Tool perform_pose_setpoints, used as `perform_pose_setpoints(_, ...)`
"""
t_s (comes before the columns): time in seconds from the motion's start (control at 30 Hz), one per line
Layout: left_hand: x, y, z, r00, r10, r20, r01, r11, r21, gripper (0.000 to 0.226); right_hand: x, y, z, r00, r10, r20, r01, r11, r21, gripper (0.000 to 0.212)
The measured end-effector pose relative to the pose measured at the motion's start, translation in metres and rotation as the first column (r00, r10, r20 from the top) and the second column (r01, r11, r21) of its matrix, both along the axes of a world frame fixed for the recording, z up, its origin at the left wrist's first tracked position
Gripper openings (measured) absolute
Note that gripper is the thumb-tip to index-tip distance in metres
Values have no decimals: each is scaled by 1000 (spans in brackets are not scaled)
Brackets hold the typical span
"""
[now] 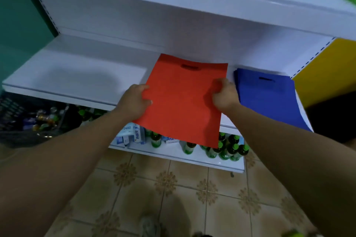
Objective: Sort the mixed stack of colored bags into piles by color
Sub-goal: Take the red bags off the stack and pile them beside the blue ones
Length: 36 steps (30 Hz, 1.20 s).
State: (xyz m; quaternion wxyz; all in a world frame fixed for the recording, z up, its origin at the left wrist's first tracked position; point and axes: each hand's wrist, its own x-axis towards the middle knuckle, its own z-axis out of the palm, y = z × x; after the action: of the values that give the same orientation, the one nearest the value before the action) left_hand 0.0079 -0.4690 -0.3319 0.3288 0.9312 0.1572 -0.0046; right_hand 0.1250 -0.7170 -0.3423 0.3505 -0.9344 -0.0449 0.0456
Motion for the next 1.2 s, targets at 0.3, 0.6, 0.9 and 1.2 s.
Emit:
perform_pose_setpoints(0.3, 70, 14, -42, 992, -78, -101, 81, 996, 22, 57, 77, 16, -42, 992, 68, -104, -78, 992, -99, 56)
perform_pose_setpoints(0.6, 77, 6, -82, 865, -243, -440, 297, 953, 57, 120, 116, 21, -75, 981, 91, -173, -128, 967, -219, 71)
perform_pose_setpoints(0.9, 69, -9, -86, 914, -178, -364, 265, 942, 206, 104, 105, 15, -77, 955, 134, -266, -211, 934, -288, 72)
perform_pose_setpoints(1.2, 15, -2, 2, 962, -54, -269, 73, 996, 59, 83, 53, 38, 15, 911, 385, -149, -411, 810, -418, 66)
